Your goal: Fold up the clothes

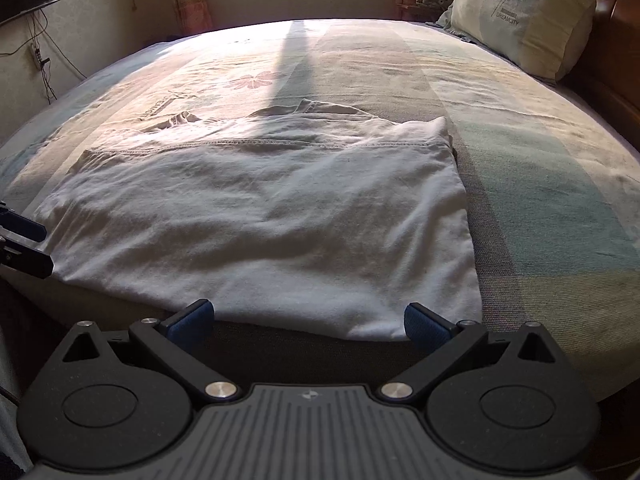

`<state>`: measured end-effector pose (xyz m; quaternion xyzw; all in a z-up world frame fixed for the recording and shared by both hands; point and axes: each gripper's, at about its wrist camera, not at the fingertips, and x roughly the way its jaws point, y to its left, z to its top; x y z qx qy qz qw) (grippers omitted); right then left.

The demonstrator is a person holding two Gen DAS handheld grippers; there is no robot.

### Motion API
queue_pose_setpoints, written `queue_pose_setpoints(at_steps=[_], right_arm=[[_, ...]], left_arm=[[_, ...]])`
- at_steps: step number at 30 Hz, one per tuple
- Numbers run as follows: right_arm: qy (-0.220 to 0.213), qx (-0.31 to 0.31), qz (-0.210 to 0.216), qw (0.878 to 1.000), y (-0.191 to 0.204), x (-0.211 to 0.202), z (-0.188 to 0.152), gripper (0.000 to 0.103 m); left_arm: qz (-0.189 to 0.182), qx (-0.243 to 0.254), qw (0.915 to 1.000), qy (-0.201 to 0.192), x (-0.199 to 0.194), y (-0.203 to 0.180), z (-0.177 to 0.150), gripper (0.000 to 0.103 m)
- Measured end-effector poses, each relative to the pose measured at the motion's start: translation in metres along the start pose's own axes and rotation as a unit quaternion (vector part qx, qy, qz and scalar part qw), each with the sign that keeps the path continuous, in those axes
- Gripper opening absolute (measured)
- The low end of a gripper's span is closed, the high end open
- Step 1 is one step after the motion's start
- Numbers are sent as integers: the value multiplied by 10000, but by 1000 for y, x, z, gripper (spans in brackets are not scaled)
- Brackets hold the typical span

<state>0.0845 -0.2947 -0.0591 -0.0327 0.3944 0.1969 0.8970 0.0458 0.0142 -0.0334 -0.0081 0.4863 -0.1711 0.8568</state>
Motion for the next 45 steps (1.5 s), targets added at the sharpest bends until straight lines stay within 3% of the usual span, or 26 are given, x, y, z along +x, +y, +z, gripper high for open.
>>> queue_pose_setpoints(at_steps=[4,9,12,15,19,23,24,26,31,33,36,40,43,45], right_arm=[[-125,-41,-251,9996,-4,10,14,103],[153,491,-437,9977,-30,18,9,103],[-133,634,-312,9974,-36,4,17,103],[-625,452,-51,9970,-31,-3,40,103],[-696,239,86,9973,-26,28,61,103],[-286,754,-111,9967,-45,64,48,103],[-496,688,-122,9963,-47,60,40,103],[-528,685,-64,9962,-51,57,36,103],[-564,783,44,9953,-57,55,34,103],[-598,785,73,9951,-58,54,32,103],[-676,875,152,9938,-61,53,31,103],[-728,901,148,9932,-61,54,31,103],[-717,813,92,9941,-58,55,31,103],[-710,794,80,9943,-58,55,31,103]], left_arm=[[104,-16,9998,-193,9,-5,26,97],[254,42,9990,-373,31,-12,44,97],[373,-174,9991,-54,58,-1,43,97],[365,-385,9986,-48,68,9,37,100],[277,-572,9980,-71,65,12,38,100],[234,-644,9974,-219,56,13,46,100],[226,-592,9976,-294,54,14,49,100],[228,-511,9977,-388,56,16,57,100],[923,-619,9935,-264,89,34,76,99],[776,-587,9945,-386,81,27,84,99],[209,-281,9977,-589,69,3,91,100],[-470,89,9980,-404,87,-25,96,101],[-35,152,9994,-323,115,-26,103,100],[46,118,9990,-429,124,-23,113,102]])
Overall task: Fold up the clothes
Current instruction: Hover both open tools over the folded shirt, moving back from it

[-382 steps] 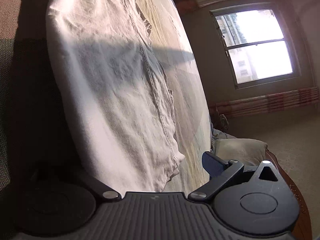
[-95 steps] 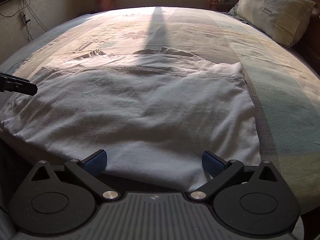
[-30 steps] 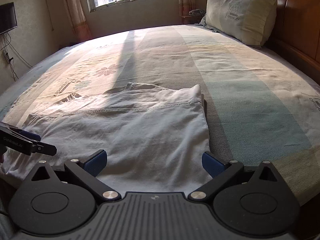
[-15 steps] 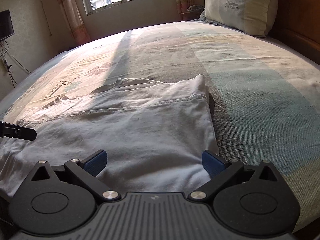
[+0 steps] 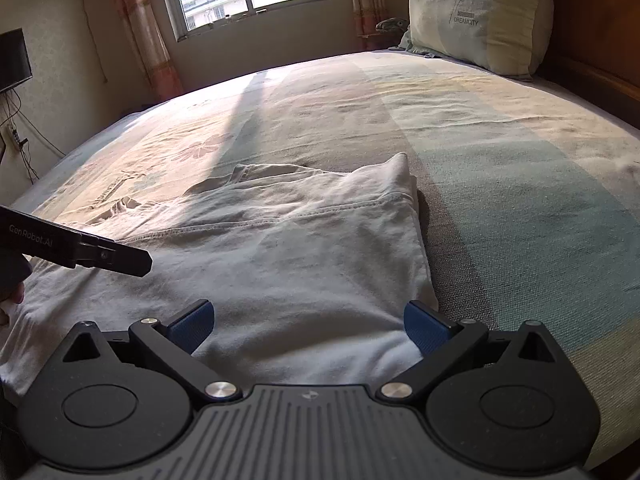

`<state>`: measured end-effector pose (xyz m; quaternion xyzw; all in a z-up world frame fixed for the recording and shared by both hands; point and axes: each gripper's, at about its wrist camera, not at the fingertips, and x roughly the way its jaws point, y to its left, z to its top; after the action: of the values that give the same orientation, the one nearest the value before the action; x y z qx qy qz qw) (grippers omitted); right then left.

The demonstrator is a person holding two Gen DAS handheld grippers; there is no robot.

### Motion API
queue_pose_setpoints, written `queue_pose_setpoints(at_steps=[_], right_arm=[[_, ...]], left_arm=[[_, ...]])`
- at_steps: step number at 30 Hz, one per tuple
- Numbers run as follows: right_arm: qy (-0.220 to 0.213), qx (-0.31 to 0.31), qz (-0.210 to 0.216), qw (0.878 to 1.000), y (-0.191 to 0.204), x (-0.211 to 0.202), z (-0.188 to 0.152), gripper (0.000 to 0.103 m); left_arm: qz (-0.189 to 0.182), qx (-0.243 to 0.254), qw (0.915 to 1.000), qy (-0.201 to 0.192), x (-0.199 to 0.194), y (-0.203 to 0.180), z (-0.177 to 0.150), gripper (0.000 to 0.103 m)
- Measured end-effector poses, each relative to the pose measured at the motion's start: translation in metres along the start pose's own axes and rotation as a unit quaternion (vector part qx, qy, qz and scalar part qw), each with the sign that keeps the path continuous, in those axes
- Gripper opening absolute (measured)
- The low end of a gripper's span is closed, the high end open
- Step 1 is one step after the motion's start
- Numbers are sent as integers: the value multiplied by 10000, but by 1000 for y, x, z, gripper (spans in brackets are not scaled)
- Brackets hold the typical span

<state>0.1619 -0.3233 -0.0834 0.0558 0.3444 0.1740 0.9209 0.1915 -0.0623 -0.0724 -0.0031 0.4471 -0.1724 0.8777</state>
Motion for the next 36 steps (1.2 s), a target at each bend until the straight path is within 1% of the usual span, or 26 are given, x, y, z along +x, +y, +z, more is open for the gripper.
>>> queue_pose_setpoints(at_steps=[1,3,7,10,13,16,18,20,25,27,32,35,36], right_arm=[[1,-8,-1,10000,0,0,0,103],[3,-22,-2,10000,0,0,0,103],[-6,-22,5,10000,-1,-1,-1,103],[-15,-25,7,10000,0,-1,-1,103],[-24,-30,8,10000,0,-1,-2,103],[-32,-64,-23,10000,1,-1,-2,103],[-39,-77,-46,10000,2,-1,-2,103],[-35,-107,-69,9999,3,0,-3,103],[-31,-117,-82,9999,4,-1,-3,103],[-31,-125,-86,9999,4,-1,-3,103],[-18,-192,-133,9997,6,0,-3,103],[10,-242,-190,9995,8,1,-3,103],[23,-254,-210,9995,8,1,-2,103]], left_arm=[[40,-16,10000,-13,3,1,5,102],[198,-49,9997,150,7,0,16,102],[50,-55,9999,110,-14,-8,17,102],[-25,45,9998,168,-33,-19,5,102],[-9,13,9997,254,-45,-26,-15,102],[128,-83,9995,285,-44,-27,-35,102],[230,-179,9990,350,-35,-22,-42,102],[314,-195,9989,277,-32,-20,-43,102],[396,-438,9980,231,-37,-16,-29,102],[345,-407,9984,159,-45,-20,-28,102],[299,-331,9988,189,-59,-31,-49,102],[321,-435,9977,404,-51,-24,-63,102],[348,-462,9975,400,-51,-21,-64,102]])
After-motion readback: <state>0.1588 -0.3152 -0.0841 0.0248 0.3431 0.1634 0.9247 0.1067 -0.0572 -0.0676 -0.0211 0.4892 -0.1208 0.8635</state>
